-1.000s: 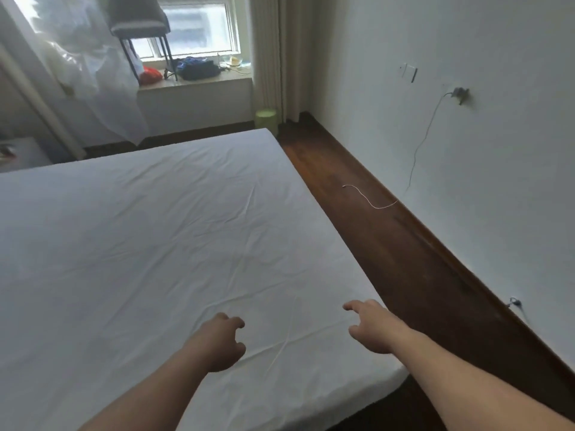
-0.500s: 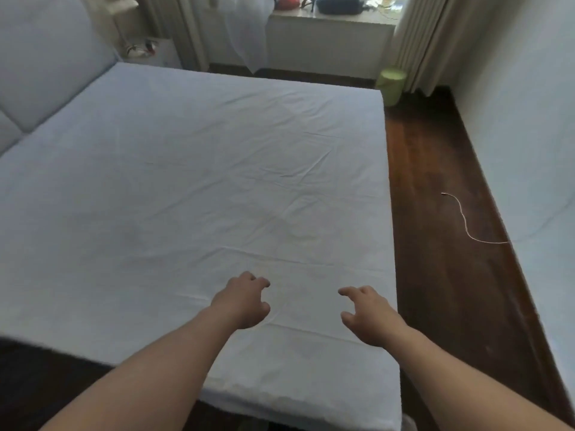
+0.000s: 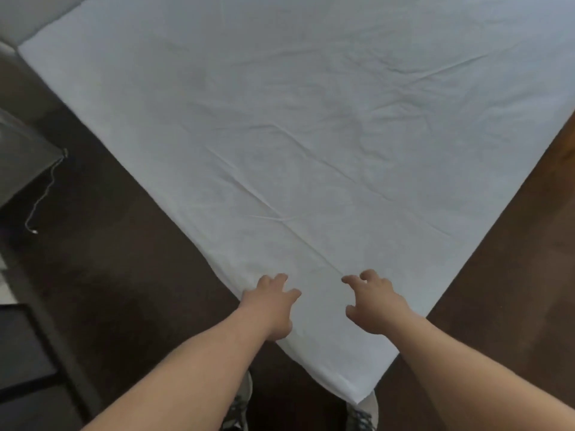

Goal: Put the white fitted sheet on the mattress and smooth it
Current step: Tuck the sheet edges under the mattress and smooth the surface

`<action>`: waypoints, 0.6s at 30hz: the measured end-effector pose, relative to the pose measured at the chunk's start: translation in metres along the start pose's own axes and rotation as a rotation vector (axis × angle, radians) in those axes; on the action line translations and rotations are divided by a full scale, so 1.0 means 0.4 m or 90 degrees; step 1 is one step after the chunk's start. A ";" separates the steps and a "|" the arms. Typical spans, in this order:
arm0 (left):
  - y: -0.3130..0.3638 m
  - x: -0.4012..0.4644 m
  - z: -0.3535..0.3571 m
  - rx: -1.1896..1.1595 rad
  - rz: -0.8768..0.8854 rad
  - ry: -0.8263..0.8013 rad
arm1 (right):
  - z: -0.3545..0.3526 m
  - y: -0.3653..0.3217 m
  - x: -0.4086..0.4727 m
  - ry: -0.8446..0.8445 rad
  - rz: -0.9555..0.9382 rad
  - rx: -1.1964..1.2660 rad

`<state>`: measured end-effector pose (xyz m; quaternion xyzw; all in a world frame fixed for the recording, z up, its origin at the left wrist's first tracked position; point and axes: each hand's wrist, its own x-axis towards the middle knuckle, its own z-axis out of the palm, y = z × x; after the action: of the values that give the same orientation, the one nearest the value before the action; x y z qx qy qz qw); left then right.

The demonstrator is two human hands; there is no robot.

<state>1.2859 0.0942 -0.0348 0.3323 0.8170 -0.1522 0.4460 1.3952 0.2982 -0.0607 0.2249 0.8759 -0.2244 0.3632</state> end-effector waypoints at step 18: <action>0.053 0.100 0.163 -0.021 0.003 -0.011 | 0.177 0.116 -0.026 -0.020 -0.002 -0.104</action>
<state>1.3259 0.0905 -0.1031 0.3253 0.8149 -0.1406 0.4586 1.4656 0.2932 -0.1087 0.1894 0.8858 -0.1561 0.3939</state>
